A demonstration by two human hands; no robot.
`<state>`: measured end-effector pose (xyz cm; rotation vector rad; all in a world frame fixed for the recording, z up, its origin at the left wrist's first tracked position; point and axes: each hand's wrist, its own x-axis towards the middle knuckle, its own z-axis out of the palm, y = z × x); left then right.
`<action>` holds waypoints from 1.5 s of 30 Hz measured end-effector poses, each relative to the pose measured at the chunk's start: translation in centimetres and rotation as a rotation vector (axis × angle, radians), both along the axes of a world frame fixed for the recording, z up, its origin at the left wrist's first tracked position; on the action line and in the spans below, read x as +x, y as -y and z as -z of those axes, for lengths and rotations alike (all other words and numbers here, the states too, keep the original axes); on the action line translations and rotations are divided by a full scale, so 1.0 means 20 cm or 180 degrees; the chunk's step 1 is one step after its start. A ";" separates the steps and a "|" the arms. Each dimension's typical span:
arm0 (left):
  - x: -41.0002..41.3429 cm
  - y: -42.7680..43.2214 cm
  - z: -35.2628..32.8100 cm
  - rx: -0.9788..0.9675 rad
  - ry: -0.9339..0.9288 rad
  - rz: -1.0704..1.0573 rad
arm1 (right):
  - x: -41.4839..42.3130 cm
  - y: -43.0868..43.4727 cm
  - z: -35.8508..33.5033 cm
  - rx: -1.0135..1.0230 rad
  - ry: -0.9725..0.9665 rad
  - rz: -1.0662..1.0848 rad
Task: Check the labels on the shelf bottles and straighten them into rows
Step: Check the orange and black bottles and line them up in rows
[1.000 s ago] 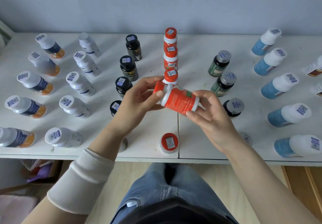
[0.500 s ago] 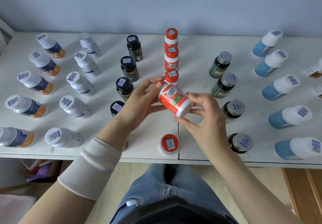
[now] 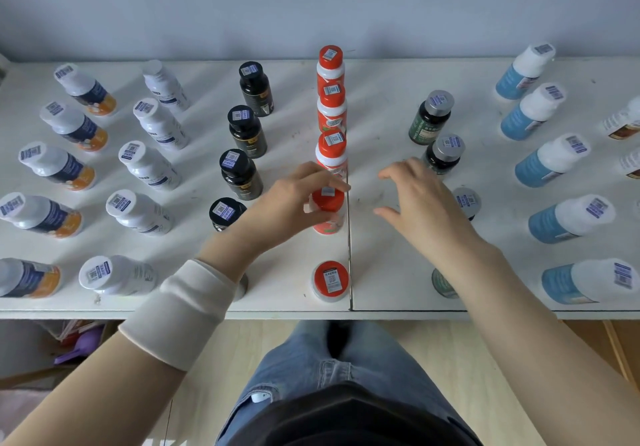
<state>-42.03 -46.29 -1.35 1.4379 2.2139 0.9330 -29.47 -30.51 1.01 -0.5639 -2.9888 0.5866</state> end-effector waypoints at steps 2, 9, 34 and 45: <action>0.00 -0.01 0.04 -0.0133 -0.0207 0.0089 | -0.03 -0.01 -0.02 0.0209 0.0113 -0.0079; -0.02 -0.01 0.08 -0.0155 -0.0230 0.0033 | -0.07 -0.01 -0.04 0.0332 0.0242 -0.0094; -0.23 -0.18 -0.13 0.0577 0.1764 -0.1313 | -0.23 -0.15 0.01 -0.2502 -0.0198 0.0729; -0.14 -0.08 -0.15 0.0972 0.2794 -0.1122 | -0.15 -0.09 -0.01 -0.3970 -0.0961 0.0036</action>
